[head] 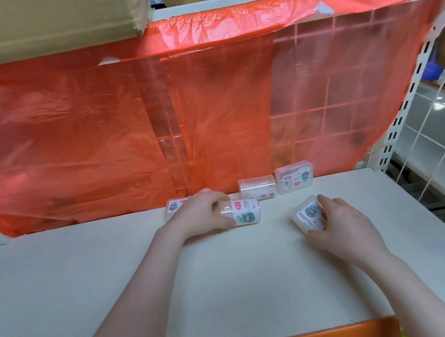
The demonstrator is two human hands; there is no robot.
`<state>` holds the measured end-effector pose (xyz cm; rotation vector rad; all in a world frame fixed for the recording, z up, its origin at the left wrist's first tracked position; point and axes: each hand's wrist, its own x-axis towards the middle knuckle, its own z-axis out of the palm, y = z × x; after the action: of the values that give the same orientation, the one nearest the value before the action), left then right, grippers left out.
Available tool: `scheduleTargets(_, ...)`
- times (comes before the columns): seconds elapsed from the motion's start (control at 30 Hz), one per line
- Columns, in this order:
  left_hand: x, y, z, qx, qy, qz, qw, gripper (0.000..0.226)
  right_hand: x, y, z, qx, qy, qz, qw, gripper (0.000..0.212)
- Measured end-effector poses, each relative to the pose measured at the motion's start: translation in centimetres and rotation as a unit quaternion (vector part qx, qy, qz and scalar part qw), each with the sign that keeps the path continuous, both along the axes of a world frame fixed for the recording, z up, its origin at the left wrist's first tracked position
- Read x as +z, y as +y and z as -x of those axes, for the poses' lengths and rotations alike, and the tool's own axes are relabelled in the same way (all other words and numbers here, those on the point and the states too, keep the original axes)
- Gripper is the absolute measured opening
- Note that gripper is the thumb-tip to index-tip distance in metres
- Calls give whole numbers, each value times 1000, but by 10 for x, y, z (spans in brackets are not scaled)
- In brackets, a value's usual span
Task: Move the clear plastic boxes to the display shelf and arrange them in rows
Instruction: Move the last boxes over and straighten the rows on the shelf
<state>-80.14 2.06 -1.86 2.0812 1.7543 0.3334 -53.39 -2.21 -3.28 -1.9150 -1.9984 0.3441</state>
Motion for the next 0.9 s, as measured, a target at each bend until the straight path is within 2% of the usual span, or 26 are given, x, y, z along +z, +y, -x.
scheduleTargets(0.2,14,-9,3,20,-13,-26,999,39,0,0,1,11,-5,3,1000,38)
scheduleTargets(0.43,35,-16,-9,-18,-1,-41,999,34,5,-2,-5,49,-43,47,997,34)
scheduleTargets(0.63,33,-22,-26,-41,68,-49,996,46,6,-4,-11,105,-57,87,989,47)
scheduleTargets(0.8,30,-27,-33,-38,78,-51,995,55,6,-6,-13,144,-68,102,982,20)
scheduleTargets(0.9,31,-31,-36,-34,93,-52,994,57,7,-5,-14,160,-80,103,978,18)
